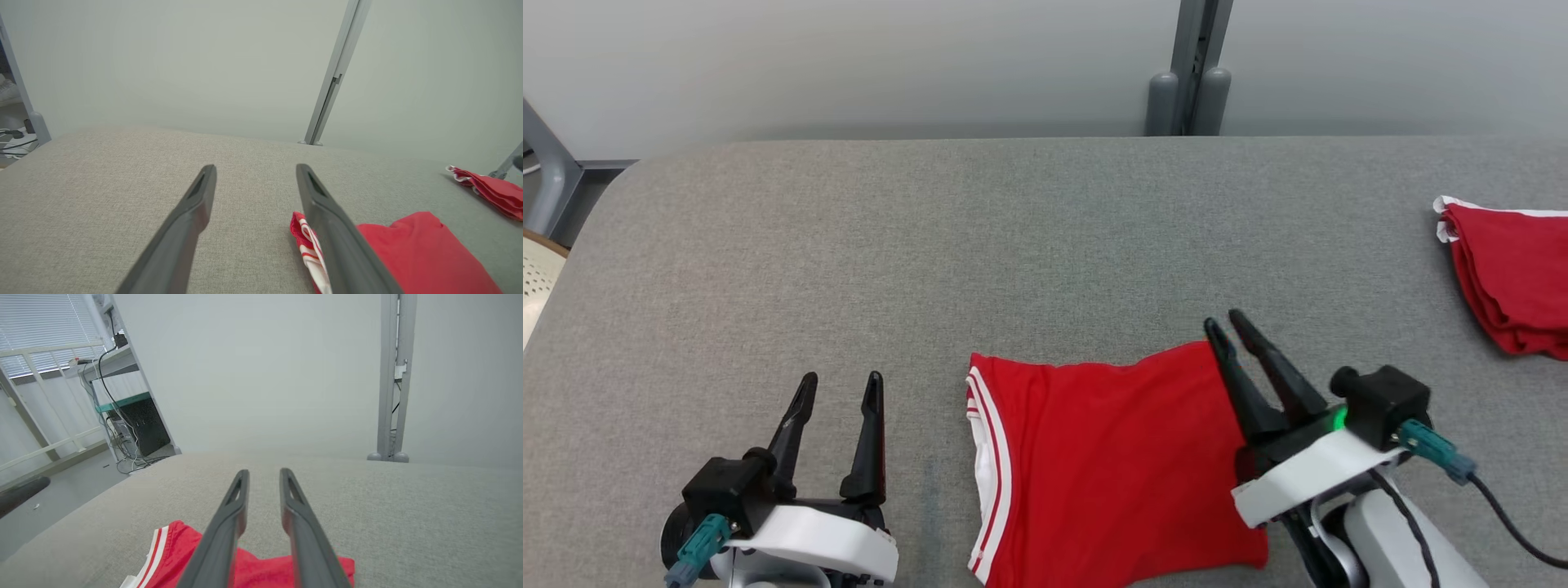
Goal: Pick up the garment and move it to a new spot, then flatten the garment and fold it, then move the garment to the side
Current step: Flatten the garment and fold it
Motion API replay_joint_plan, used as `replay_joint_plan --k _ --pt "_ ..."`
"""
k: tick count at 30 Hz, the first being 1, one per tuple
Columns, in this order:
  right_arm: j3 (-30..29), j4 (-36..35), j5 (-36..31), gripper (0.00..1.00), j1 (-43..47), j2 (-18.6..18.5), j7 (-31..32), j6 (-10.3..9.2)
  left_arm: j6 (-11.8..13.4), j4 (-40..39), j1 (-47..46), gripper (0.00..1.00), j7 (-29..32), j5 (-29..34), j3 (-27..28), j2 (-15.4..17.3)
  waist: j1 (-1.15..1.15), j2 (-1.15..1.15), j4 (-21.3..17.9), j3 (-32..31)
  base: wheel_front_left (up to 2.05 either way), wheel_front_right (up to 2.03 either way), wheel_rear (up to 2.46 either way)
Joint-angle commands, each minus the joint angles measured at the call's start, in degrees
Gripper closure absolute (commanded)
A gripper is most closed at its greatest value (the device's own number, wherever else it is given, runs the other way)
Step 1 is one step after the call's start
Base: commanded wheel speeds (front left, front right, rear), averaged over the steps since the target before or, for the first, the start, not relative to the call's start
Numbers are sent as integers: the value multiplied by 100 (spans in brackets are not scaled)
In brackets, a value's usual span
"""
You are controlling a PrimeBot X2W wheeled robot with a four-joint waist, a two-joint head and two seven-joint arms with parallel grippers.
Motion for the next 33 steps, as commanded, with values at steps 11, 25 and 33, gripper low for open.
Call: replay_joint_plan --k 11,25,33 --pt "-1728 -1340 -861 0 1097 270 -22 1 -101 -229 281 0 -23 325 515 -303 0 0 -243 -185 0 0 0" --pt "-2332 -1362 -698 0 1642 325 -16 1 -324 -219 899 0 -24 612 1071 -646 0 0 -329 -405 0 0 0" --pt "-2217 -883 -745 0 1436 324 -15 1 -473 -4 890 0 -24 755 1100 -758 0 0 -326 -422 0 0 0"
